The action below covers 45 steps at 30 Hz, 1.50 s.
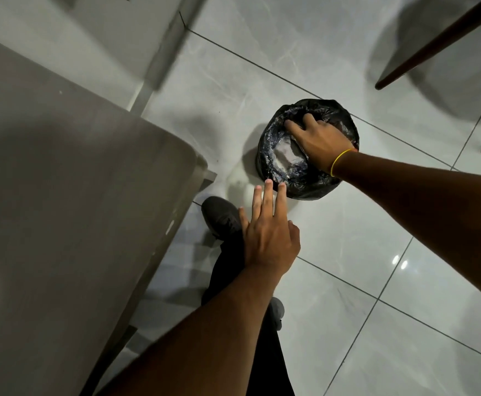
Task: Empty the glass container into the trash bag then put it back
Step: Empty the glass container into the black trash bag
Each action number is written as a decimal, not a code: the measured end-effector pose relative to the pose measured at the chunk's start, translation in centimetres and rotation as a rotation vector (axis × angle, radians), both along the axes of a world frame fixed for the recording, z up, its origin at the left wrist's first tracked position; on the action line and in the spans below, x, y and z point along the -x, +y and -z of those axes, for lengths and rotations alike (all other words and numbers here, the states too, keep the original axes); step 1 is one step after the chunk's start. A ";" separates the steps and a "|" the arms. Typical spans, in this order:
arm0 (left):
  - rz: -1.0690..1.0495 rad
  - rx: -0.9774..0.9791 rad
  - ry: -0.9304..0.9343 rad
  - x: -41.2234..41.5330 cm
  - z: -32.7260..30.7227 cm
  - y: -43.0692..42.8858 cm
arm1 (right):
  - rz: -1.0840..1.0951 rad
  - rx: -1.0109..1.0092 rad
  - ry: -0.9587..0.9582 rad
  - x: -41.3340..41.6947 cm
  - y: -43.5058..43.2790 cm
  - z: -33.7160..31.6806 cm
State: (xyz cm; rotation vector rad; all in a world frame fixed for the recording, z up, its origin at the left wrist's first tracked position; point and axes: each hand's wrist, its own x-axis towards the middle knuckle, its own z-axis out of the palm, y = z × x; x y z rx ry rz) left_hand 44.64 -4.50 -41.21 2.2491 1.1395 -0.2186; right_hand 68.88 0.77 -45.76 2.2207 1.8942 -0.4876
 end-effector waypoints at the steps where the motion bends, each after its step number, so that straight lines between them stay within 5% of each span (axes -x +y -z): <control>1: 0.005 0.006 0.004 0.1 0.1 0.0 | -0.018 -0.002 -0.017 0.0 0.0 0.2; 33: -0.001 0.051 0.017 -0.1 -0.1 -0.3 | 0.122 -0.027 0.088 -0.6 -0.1 2.3; 37: -0.011 0.013 0.012 -0.8 -0.9 0.2 | 0.380 -0.037 0.206 -0.8 -0.5 1.1; 45: -0.025 -0.070 -0.056 -3.5 -6.8 1.7 | 1.318 -0.221 0.651 -1.2 -3.9 -6.6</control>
